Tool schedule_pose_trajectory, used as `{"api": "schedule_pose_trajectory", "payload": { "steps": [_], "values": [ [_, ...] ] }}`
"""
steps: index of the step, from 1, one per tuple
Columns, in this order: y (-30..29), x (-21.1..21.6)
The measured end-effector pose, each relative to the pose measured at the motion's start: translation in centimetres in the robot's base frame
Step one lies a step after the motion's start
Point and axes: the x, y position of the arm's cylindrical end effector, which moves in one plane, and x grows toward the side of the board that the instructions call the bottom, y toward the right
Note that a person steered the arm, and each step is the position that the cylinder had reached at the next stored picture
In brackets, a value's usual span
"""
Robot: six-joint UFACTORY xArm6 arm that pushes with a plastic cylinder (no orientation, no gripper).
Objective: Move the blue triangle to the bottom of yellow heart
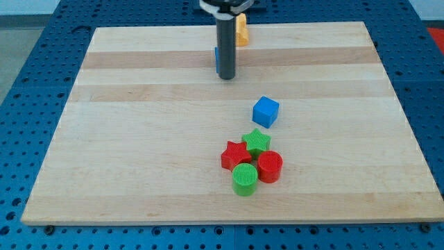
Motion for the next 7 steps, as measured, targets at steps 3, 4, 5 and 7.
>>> {"api": "schedule_pose_trajectory", "payload": {
  "steps": [3,4,5,7],
  "values": [
    [-2.6,-7.3],
    [-3.3,-5.7],
    [-4.0,-3.6],
    [-1.3,-2.8]
  ]
}}
